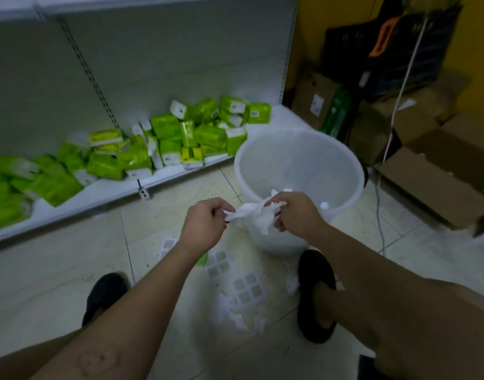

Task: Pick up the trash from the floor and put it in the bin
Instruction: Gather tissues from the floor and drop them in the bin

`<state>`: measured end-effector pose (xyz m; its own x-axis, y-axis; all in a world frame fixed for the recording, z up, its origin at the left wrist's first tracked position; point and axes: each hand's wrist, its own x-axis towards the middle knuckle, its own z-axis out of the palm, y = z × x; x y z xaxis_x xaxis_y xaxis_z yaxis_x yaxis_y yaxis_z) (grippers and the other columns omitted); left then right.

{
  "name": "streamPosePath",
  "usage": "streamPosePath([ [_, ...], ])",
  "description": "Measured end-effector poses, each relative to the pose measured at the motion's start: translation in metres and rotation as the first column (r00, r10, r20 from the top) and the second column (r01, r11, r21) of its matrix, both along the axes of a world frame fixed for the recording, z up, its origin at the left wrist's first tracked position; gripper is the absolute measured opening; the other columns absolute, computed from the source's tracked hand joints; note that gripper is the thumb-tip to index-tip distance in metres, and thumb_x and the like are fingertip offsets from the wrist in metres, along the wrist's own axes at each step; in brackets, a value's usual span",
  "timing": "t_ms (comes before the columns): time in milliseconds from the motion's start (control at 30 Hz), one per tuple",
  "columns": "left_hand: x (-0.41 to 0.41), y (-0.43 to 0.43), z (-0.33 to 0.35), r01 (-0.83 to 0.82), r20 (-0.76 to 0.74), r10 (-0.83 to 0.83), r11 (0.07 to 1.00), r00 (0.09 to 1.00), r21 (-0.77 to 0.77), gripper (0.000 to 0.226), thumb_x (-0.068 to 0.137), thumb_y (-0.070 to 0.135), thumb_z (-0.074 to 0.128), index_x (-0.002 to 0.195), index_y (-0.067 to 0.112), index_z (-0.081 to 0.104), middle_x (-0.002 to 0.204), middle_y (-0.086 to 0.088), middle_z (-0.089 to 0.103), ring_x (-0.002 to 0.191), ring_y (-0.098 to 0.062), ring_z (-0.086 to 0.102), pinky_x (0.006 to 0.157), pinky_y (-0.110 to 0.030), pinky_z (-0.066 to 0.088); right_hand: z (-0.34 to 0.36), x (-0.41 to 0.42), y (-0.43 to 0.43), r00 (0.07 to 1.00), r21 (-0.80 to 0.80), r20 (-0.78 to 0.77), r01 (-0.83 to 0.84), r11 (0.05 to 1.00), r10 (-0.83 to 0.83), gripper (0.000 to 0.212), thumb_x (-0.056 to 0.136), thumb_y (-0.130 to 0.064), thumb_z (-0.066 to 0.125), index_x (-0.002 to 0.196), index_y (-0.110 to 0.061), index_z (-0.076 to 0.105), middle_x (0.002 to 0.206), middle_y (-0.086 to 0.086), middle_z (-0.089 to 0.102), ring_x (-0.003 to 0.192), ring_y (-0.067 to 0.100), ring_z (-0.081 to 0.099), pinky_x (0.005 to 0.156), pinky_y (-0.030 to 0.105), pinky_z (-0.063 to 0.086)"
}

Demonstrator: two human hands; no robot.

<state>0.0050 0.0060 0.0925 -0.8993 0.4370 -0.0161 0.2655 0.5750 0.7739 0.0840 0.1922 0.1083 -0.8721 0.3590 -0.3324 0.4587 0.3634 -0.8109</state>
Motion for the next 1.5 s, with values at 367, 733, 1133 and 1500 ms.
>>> streamPosePath([
  [367, -0.029, 0.096, 0.017, 0.135, -0.012, -0.142, 0.961, 0.99, -0.242, 0.039, 0.088, 0.034, 0.056, 0.126, 0.022, 0.059, 0.109, -0.006, 0.071, 0.084, -0.023, 0.067, 0.075, -0.027, 0.049, 0.018, -0.002, 0.086, 0.999, 0.234, -0.021, 0.053, 0.971, -0.05, 0.048, 0.094, -0.007, 0.044, 0.142, -0.011, 0.038, 0.147, 0.01, 0.041, 0.132, 0.027, 0.041, 0.108, 0.03, 0.029],
  [733, -0.027, 0.124, -0.025, 0.164, -0.162, -0.318, 0.785, 0.934, -0.597, 0.057, 0.088, 0.045, 0.05, 0.142, 0.037, 0.034, 0.14, 0.0, 0.053, 0.127, -0.027, 0.048, 0.103, -0.045, 0.032, -0.016, -0.011, 0.115, 0.958, 0.183, 0.24, -0.201, 0.962, 0.154, 0.086, 0.088, -0.024, 0.057, 0.15, -0.032, -0.003, 0.16, 0.006, 0.011, 0.142, 0.031, 0.022, 0.111, 0.035, 0.025],
  [1133, 0.029, 0.042, -0.03, 0.158, -0.11, -0.245, 0.85, 0.963, -0.503, 0.037, 0.086, 0.048, 0.054, 0.12, 0.032, 0.058, 0.118, 0.008, 0.066, 0.115, -0.021, 0.055, 0.096, -0.041, 0.034, -0.013, 0.018, 0.031, 0.975, 0.335, 0.079, -0.221, 0.916, 0.206, 0.045, 0.08, -0.028, 0.067, 0.123, -0.021, 0.057, 0.118, 0.003, 0.065, 0.103, 0.018, 0.06, 0.084, 0.024, 0.043],
  [1500, 0.049, -0.012, -0.123, 0.277, 0.266, -0.138, 0.747, 0.954, -0.604, 0.051, 0.087, 0.045, 0.055, 0.134, 0.027, 0.045, 0.134, -0.001, 0.056, 0.123, -0.023, 0.052, 0.1, -0.04, 0.041, -0.096, 0.03, 0.022, 0.792, 0.216, 0.574, -0.394, 0.893, 0.21, 0.042, 0.086, -0.024, 0.061, 0.119, 0.002, 0.059, 0.127, 0.02, 0.057, 0.111, 0.033, 0.057, 0.092, 0.042, 0.05],
])
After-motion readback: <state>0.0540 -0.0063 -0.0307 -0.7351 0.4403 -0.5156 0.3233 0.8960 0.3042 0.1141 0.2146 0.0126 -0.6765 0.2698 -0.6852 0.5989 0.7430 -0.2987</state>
